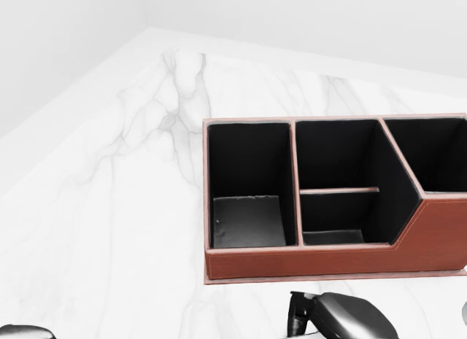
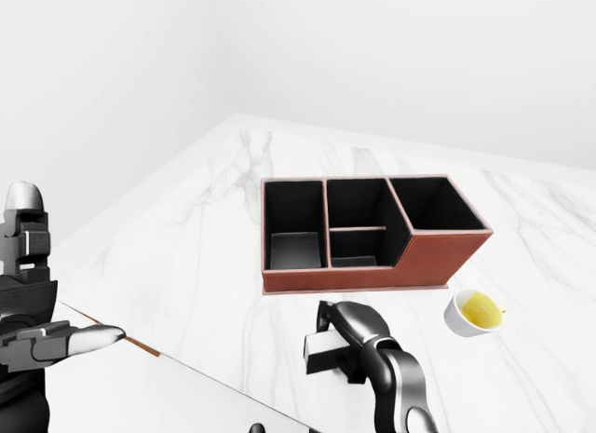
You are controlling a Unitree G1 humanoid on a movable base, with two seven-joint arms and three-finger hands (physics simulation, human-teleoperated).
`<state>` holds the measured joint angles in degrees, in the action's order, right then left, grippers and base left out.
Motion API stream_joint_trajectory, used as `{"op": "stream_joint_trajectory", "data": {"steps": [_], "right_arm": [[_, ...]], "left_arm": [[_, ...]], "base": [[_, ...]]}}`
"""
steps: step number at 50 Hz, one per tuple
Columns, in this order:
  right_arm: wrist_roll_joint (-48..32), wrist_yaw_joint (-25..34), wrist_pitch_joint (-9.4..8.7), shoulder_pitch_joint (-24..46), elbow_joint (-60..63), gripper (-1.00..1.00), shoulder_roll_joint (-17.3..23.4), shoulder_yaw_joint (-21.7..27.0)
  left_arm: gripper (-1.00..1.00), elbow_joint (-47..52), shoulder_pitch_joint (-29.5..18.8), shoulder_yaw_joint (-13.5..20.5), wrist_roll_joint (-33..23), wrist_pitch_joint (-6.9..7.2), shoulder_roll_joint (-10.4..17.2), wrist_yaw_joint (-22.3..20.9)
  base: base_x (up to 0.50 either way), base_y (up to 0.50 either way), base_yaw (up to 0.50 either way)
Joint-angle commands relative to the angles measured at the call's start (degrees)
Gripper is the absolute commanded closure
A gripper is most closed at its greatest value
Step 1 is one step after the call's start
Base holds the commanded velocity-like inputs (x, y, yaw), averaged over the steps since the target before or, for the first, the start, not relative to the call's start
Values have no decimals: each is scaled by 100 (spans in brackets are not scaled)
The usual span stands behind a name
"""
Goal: Pick up the book and place it in the front compartment of the caddy.
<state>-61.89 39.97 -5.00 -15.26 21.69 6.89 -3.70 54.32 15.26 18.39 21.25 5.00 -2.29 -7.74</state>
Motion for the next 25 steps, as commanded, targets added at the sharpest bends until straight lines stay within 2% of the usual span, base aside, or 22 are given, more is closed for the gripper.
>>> {"op": "stream_joint_trajectory", "data": {"steps": [1,13,25], "right_arm": [[70,3,0,27,-184,100,-33,-79],[6,3,0,309,29,100,-43,25],[-313,3,0,1343,673,100,-98,247]], "left_arm": [[-100,-616,-228,-190,-307,0,2,92],[-100,-617,-204,-195,-313,0,-21,81],[-100,-570,-173,-219,-309,0,-40,83]], "base": [[0,0,0],[0,0,0],[0,0,0]]}}
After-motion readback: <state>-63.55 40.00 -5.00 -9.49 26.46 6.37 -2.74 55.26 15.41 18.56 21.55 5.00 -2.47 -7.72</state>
